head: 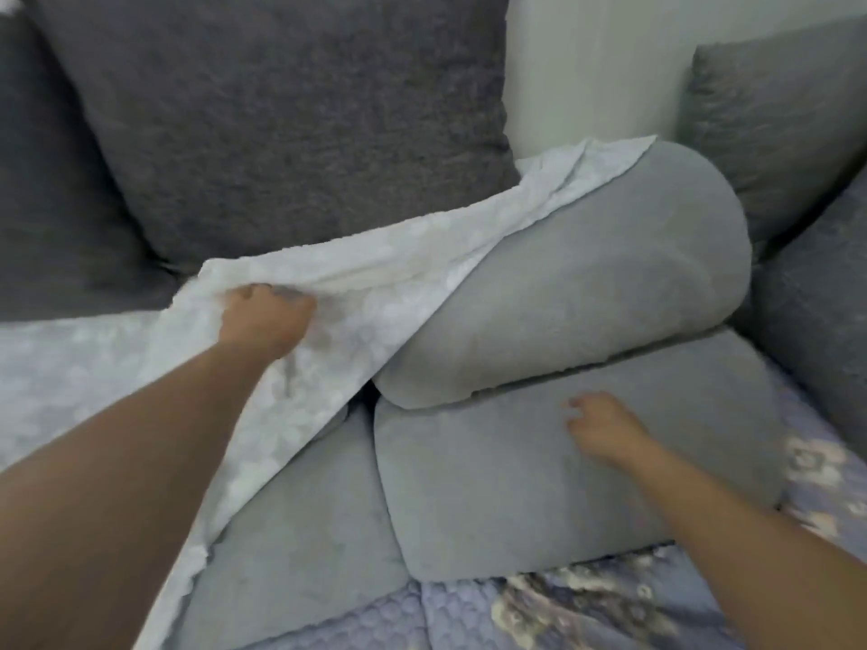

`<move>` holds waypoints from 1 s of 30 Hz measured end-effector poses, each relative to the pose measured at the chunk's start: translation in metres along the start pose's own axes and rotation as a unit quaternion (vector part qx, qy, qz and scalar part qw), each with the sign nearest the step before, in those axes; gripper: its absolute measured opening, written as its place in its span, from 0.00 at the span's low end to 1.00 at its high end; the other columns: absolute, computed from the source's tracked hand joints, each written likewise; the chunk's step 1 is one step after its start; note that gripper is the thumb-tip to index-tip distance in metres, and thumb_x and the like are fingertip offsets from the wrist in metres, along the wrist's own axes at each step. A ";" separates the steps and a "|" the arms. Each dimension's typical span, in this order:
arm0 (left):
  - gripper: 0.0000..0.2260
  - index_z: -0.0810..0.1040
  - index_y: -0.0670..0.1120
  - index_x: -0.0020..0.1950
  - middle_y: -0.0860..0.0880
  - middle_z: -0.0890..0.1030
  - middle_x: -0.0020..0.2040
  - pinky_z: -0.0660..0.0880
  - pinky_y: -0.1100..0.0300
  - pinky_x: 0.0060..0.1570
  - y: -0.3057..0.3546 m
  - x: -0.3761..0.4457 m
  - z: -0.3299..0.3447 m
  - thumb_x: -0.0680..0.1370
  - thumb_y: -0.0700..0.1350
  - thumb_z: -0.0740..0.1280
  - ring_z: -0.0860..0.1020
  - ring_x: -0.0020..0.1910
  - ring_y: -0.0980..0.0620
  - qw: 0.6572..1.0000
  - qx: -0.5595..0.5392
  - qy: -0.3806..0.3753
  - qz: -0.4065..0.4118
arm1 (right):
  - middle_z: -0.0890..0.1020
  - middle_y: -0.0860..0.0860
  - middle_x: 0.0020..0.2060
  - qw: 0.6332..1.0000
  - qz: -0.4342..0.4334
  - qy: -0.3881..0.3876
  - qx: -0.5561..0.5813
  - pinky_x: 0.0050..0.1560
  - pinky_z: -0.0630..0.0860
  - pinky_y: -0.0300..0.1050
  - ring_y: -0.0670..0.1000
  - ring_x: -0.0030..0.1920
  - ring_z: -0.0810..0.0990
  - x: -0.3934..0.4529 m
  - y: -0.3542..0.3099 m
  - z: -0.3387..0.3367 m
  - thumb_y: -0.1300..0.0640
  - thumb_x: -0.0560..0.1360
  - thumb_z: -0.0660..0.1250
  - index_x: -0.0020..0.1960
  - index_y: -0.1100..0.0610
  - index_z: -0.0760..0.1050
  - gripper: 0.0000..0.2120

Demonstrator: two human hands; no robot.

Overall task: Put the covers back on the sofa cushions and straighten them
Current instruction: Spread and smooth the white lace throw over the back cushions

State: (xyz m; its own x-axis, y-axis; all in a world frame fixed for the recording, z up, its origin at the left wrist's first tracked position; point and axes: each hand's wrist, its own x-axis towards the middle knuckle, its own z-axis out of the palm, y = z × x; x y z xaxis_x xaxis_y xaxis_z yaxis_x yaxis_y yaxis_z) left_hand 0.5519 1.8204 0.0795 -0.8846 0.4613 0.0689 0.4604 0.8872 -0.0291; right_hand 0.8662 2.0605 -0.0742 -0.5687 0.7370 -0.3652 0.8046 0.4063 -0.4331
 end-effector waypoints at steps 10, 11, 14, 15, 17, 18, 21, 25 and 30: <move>0.51 0.34 0.64 0.77 0.41 0.34 0.79 0.36 0.34 0.73 -0.043 0.054 0.051 0.65 0.81 0.57 0.32 0.77 0.35 0.988 0.056 -0.027 0.144 | 0.60 0.57 0.76 0.930 -0.326 0.021 -0.168 0.75 0.56 0.51 0.58 0.76 0.58 -0.010 -0.217 0.166 0.63 0.80 0.56 0.76 0.62 0.63 0.24; 0.51 0.33 0.64 0.77 0.41 0.33 0.79 0.35 0.34 0.73 -0.044 0.054 0.052 0.65 0.81 0.58 0.32 0.77 0.35 0.987 0.048 -0.034 0.147 | 0.61 0.57 0.76 0.937 -0.297 0.011 -0.184 0.73 0.59 0.52 0.58 0.75 0.59 0.003 -0.235 0.172 0.62 0.80 0.56 0.76 0.61 0.63 0.23; 0.52 0.32 0.64 0.77 0.41 0.32 0.79 0.34 0.34 0.73 -0.050 0.063 0.056 0.65 0.80 0.60 0.31 0.76 0.35 0.985 0.049 -0.039 0.159 | 0.59 0.53 0.78 0.956 -0.218 -0.036 -0.195 0.75 0.60 0.54 0.56 0.77 0.58 0.048 -0.271 0.188 0.55 0.83 0.55 0.79 0.55 0.57 0.25; 0.52 0.32 0.64 0.77 0.40 0.32 0.79 0.34 0.34 0.72 -0.049 0.063 0.056 0.66 0.80 0.60 0.31 0.76 0.35 0.985 0.048 -0.041 0.163 | 0.56 0.51 0.79 0.959 -0.195 -0.041 -0.203 0.76 0.58 0.54 0.55 0.78 0.56 0.059 -0.275 0.194 0.52 0.83 0.56 0.81 0.53 0.53 0.28; 0.52 0.32 0.64 0.77 0.40 0.32 0.79 0.34 0.34 0.72 -0.049 0.066 0.058 0.66 0.79 0.61 0.31 0.76 0.34 0.983 0.051 -0.038 0.174 | 0.52 0.49 0.80 0.953 -0.150 -0.022 -0.262 0.77 0.54 0.54 0.55 0.79 0.52 0.070 -0.280 0.209 0.49 0.83 0.55 0.81 0.52 0.47 0.31; 0.52 0.32 0.64 0.77 0.40 0.32 0.79 0.33 0.33 0.72 -0.051 0.067 0.059 0.66 0.79 0.61 0.31 0.76 0.34 0.982 0.052 -0.039 0.178 | 0.54 0.50 0.79 0.947 -0.129 -0.013 -0.294 0.76 0.55 0.53 0.55 0.79 0.53 0.069 -0.282 0.213 0.49 0.83 0.55 0.81 0.52 0.48 0.30; 0.52 0.31 0.64 0.76 0.40 0.32 0.79 0.33 0.33 0.72 -0.054 0.066 0.059 0.67 0.79 0.60 0.30 0.76 0.35 0.981 0.044 -0.041 0.184 | 0.70 0.51 0.72 0.935 -0.102 -0.013 -0.340 0.66 0.65 0.49 0.53 0.72 0.68 0.056 -0.280 0.212 0.54 0.83 0.55 0.76 0.52 0.64 0.22; 0.51 0.30 0.63 0.77 0.40 0.32 0.79 0.33 0.33 0.72 -0.057 0.068 0.059 0.67 0.79 0.59 0.31 0.76 0.34 0.980 0.049 -0.024 0.189 | 0.80 0.51 0.55 0.894 -0.170 -0.015 -0.415 0.64 0.65 0.53 0.55 0.59 0.76 -0.010 -0.247 0.195 0.56 0.81 0.57 0.59 0.52 0.78 0.12; 0.50 0.29 0.63 0.76 0.41 0.31 0.79 0.33 0.33 0.71 -0.057 0.064 0.058 0.67 0.80 0.57 0.31 0.76 0.34 0.982 0.040 -0.014 0.186 | 0.81 0.53 0.33 0.881 -0.275 0.046 -0.383 0.49 0.66 0.52 0.55 0.36 0.79 -0.163 -0.154 0.178 0.60 0.69 0.56 0.41 0.55 0.81 0.14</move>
State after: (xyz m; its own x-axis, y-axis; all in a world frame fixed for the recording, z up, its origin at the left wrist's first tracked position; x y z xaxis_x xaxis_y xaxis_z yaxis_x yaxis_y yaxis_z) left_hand 0.4647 1.7991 0.0277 -0.6592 0.7519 0.0121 0.7450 0.6551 -0.1259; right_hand 0.8049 1.7818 -0.0943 -0.9202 0.3421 -0.1900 0.3117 0.9344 0.1726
